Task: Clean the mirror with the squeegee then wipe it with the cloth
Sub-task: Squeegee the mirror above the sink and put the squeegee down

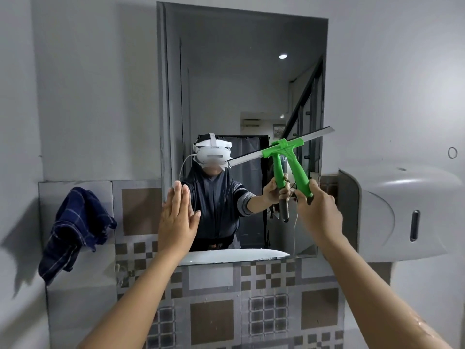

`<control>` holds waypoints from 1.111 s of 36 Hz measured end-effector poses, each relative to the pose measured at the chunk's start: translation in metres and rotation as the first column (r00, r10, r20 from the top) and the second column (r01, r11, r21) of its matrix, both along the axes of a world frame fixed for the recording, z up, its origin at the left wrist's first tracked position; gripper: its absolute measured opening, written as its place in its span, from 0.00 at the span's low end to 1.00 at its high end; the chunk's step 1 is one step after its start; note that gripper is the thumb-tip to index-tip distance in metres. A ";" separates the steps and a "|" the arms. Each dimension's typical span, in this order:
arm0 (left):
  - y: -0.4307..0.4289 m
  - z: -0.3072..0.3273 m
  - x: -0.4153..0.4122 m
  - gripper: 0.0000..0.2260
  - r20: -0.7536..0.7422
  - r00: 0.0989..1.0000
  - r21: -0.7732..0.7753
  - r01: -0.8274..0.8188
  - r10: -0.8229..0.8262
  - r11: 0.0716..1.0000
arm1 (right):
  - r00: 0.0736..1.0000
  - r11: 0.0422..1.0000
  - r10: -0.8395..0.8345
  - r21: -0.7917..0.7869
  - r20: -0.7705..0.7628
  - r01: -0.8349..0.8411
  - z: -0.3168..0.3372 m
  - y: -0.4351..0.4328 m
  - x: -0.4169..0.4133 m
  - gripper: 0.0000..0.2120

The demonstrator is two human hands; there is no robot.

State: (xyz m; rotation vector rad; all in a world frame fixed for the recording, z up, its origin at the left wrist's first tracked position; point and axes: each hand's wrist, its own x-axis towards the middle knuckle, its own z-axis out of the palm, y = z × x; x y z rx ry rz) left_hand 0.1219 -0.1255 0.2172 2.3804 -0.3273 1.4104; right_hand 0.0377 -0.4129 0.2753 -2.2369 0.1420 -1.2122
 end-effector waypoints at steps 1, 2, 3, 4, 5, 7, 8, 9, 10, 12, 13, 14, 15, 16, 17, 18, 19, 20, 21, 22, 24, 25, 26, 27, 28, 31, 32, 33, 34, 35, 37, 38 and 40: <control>0.000 0.000 0.000 0.35 0.000 1.000 -0.003 0.001 -0.001 1.000 | 1.000 1.000 0.002 0.016 0.000 -0.002 -0.001 0.003 -0.001 0.22; 0.000 0.000 0.000 0.35 0.000 1.000 -0.006 0.003 -0.003 1.000 | 1.000 0.999 0.007 0.033 -0.001 -0.007 -0.003 0.006 -0.001 0.22; -0.001 0.000 0.001 0.35 0.001 1.000 -0.007 0.006 -0.006 1.000 | 1.000 0.998 0.016 0.053 0.001 -0.016 -0.004 0.010 -0.001 0.22; -0.001 0.000 0.000 0.35 0.003 1.000 -0.008 0.010 -0.010 1.000 | 1.000 0.997 0.025 0.074 0.005 -0.025 -0.006 0.013 -0.002 0.22; -0.001 0.000 0.000 0.35 0.005 1.000 -0.008 0.014 -0.014 1.000 | 1.000 0.995 0.029 0.091 0.012 -0.029 -0.007 0.017 -0.002 0.21; -0.001 0.000 0.000 0.35 0.009 1.000 -0.011 0.020 -0.020 1.000 | 0.999 0.992 0.027 0.121 0.025 -0.029 -0.010 0.026 -0.003 0.18; -0.001 0.000 -0.001 0.35 0.010 1.000 -0.010 0.022 -0.022 1.000 | 0.999 0.991 0.025 0.133 0.029 -0.028 -0.012 0.030 -0.003 0.16; 0.000 0.000 0.000 0.35 0.012 1.000 -0.007 0.024 -0.024 1.000 | 0.999 0.989 0.025 0.145 0.033 -0.030 -0.014 0.035 -0.003 0.15; 0.000 0.000 0.000 0.35 0.012 1.000 -0.003 0.027 -0.027 1.000 | 0.999 0.987 0.029 0.160 0.040 -0.035 -0.016 0.040 -0.002 0.14; 0.001 0.000 0.000 0.36 0.012 0.999 0.003 0.031 -0.031 1.000 | 0.996 0.979 0.043 0.195 0.076 -0.057 -0.020 0.051 -0.001 0.14; 0.002 0.000 0.000 0.36 0.015 0.999 0.006 0.031 -0.031 1.000 | 0.994 0.974 0.050 0.215 0.099 -0.071 -0.022 0.057 0.000 0.14; 0.002 0.000 0.000 0.36 0.018 0.999 0.008 0.031 -0.032 0.999 | 0.991 0.967 0.060 0.241 0.116 -0.087 -0.023 0.063 0.001 0.14; 0.002 0.000 0.000 0.36 0.020 0.999 0.009 0.033 -0.033 0.999 | 0.989 0.956 0.075 0.272 0.131 -0.109 -0.024 0.070 0.002 0.13; 0.002 0.000 0.000 0.36 0.022 0.999 0.009 0.035 -0.035 0.999 | 0.984 0.941 0.096 0.310 0.148 -0.138 -0.025 0.077 0.003 0.13; 0.002 0.000 0.000 0.36 0.024 0.999 0.010 0.040 -0.040 0.999 | 0.978 0.921 0.119 0.348 0.170 -0.172 -0.026 0.084 0.004 0.13; 0.003 -0.001 -0.001 0.36 0.025 0.999 0.010 0.047 -0.047 0.999 | 0.971 0.899 0.141 0.385 0.195 -0.208 -0.027 0.091 0.005 0.13; 0.003 -0.001 -0.001 0.36 0.025 0.998 0.010 0.055 -0.056 0.998 | 0.963 0.876 0.162 0.417 0.217 -0.241 -0.027 0.098 0.005 0.13; 0.003 -0.002 -0.001 0.35 0.023 0.998 0.013 0.062 -0.062 0.998 | 0.955 0.855 0.181 0.443 0.233 -0.270 -0.027 0.104 0.005 0.13; 0.004 -0.002 -0.002 0.34 0.024 0.998 0.017 0.065 -0.065 0.998 | 0.950 0.836 0.196 0.464 0.245 -0.292 -0.027 0.111 0.005 0.13; 0.005 -0.003 -0.002 0.33 0.027 0.997 0.023 0.065 -0.066 0.998 | 0.944 0.821 0.208 0.480 0.255 -0.310 -0.027 0.117 0.004 0.13; 0.007 -0.004 -0.003 0.31 0.035 0.998 0.045 0.060 -0.061 0.997 | 0.938 0.808 0.224 0.488 0.263 -0.330 -0.025 0.128 0.002 0.13; 0.008 -0.006 -0.002 0.31 0.039 0.998 0.064 0.055 -0.057 0.996 | 0.936 0.810 0.233 0.481 0.263 -0.336 -0.025 0.133 0.003 0.13; 0.009 -0.007 -0.002 0.31 0.041 0.998 0.084 0.049 -0.053 0.995 | 0.935 0.813 0.244 0.471 0.259 -0.342 -0.026 0.137 0.003 0.13; 0.010 -0.009 -0.001 0.32 0.040 0.998 0.099 0.047 -0.051 0.994 | 0.934 0.818 0.252 0.460 0.252 -0.345 -0.026 0.142 0.003 0.13; 0.011 -0.010 -0.001 0.33 0.037 0.998 0.106 0.048 -0.053 0.993 | 0.935 0.826 0.257 0.447 0.246 -0.345 -0.026 0.146 0.004 0.14; 0.014 -0.011 -0.003 0.34 0.028 0.998 0.109 0.059 -0.063 0.992 | 0.935 0.842 0.258 0.418 0.242 -0.340 -0.025 0.157 0.003 0.15; 0.014 -0.011 -0.004 0.34 0.027 0.997 0.110 0.065 -0.068 0.992 | 0.935 0.842 0.257 0.417 0.245 -0.341 -0.024 0.160 0.003 0.16; 0.015 -0.012 -0.005 0.34 0.026 0.997 0.109 0.071 -0.074 0.992 | 0.934 0.840 0.258 0.421 0.248 -0.344 -0.023 0.162 0.003 0.16; 0.015 -0.012 -0.005 0.33 0.024 0.997 0.107 0.075 -0.078 0.991 | 0.932 0.836 0.261 0.423 0.253 -0.349 -0.022 0.165 0.004 0.16; 0.015 -0.013 -0.005 0.33 0.020 0.996 0.105 0.079 -0.081 0.991 | 0.929 0.836 0.264 0.420 0.258 -0.354 -0.022 0.168 0.005 0.16; 0.014 -0.014 -0.005 0.33 0.015 0.997 0.096 0.076 -0.078 0.992 | 0.927 0.842 0.270 0.403 0.261 -0.359 -0.020 0.174 0.006 0.16; 0.013 -0.014 -0.004 0.33 0.017 0.997 0.089 0.073 -0.074 0.993 | 0.927 0.846 0.274 0.394 0.255 -0.358 -0.019 0.178 0.007 0.16; 0.014 -0.015 -0.003 0.33 0.024 0.997 0.088 0.068 -0.071 0.994 | 0.932 0.858 0.278 0.375 0.234 -0.350 -0.016 0.184 0.007 0.18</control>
